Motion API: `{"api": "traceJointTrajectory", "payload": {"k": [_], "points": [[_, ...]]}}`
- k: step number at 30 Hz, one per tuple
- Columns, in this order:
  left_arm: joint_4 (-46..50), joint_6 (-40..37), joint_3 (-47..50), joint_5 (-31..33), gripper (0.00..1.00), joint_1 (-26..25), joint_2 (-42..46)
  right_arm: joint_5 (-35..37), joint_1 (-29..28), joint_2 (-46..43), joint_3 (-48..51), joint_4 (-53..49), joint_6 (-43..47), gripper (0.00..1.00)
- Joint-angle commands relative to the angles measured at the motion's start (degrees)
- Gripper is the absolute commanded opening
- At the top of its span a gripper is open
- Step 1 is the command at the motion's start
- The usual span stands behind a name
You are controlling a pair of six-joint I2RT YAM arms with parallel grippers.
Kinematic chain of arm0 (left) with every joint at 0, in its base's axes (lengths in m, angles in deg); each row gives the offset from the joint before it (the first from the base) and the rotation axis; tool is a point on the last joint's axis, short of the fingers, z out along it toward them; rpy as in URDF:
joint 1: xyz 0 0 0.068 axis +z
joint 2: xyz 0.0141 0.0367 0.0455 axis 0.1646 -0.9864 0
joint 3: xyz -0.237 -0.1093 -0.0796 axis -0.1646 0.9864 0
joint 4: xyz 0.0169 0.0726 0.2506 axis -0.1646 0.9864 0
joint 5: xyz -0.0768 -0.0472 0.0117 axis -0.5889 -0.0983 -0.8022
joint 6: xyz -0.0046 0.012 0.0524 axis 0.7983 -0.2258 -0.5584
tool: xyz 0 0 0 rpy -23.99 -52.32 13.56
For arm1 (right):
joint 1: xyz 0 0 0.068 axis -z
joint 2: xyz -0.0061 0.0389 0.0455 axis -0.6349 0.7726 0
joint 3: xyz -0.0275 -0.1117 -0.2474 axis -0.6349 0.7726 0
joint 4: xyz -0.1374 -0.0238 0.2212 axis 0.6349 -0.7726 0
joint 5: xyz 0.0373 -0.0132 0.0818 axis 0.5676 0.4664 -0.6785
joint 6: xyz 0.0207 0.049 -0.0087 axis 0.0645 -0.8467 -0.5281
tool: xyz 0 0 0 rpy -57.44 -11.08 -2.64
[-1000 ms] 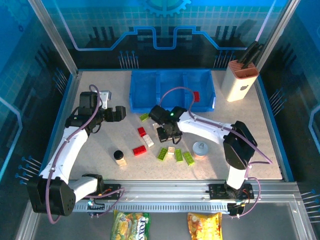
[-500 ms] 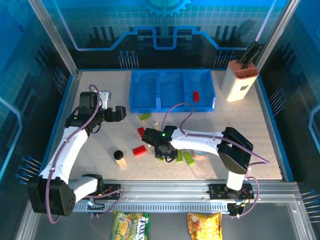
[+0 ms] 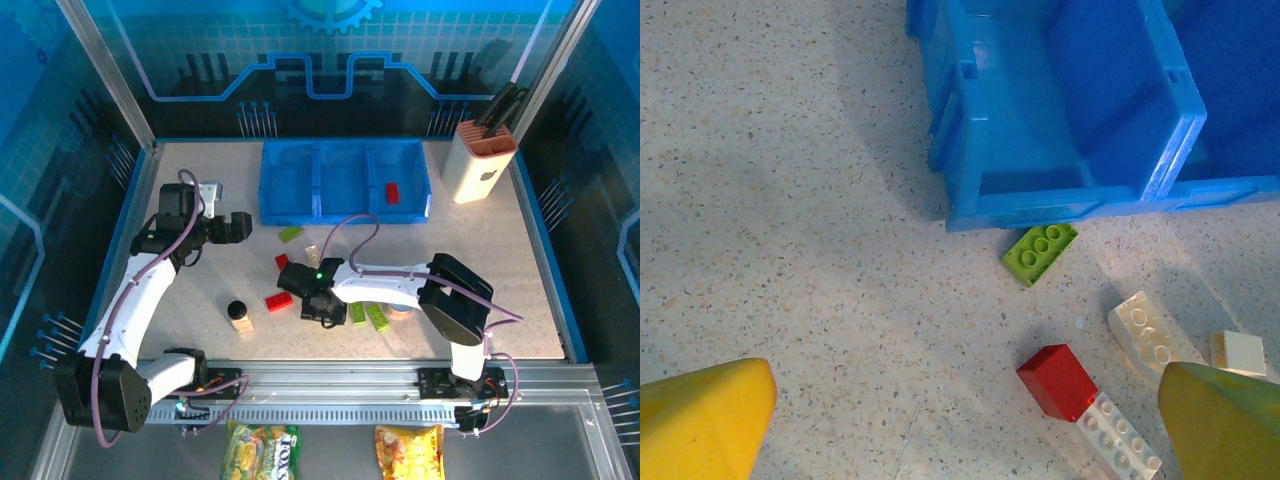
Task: Sort the legos into containers by color
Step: Pick up the lego from the bottom-center of the table.
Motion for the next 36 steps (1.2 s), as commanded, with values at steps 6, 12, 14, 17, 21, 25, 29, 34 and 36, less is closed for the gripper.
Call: {"api": "traceJointTrajectory", "payload": {"k": [6,12,14,17,21,25,29,34,36], "points": [[1.1,-0.2,-0.6,-0.3,0.99,0.3,1.3,0.4,0.4,3.0,-1.6,-0.4,-0.8,0.50],[1.0,-0.4,-0.4,0.1,0.99,0.3,1.6,0.3,0.4,4.1,-1.9,-0.6,-0.3,0.44],[1.0,-0.3,-0.5,0.1,0.99,0.3,1.6,0.5,0.4,4.2,-2.2,-1.1,-0.1,0.42],[1.1,-0.5,-0.5,0.1,0.99,0.3,1.6,1.1,0.4,3.9,-2.7,-1.8,0.1,0.40],[1.1,-0.5,-0.5,0.1,0.99,0.3,1.7,1.3,0.3,3.6,-3.0,-2.4,0.3,0.38],[1.1,-0.5,-0.5,0.2,0.99,0.3,1.7,1.8,0.2,3.0,-3.5,-3.1,0.8,0.37],[1.1,-0.5,-0.4,0.3,0.99,0.3,1.7,2.5,0.0,2.5,-4.4,-4.4,3.4,0.35],[1.1,-0.6,-0.5,0.3,0.99,0.3,1.5,3.9,0.2,1.3,-4.6,-4.6,9.4,0.32],[1.1,-0.7,-0.5,0.5,0.99,0.3,1.5,3.9,0.5,0.6,-4.7,-4.4,13.2,0.32]]}}
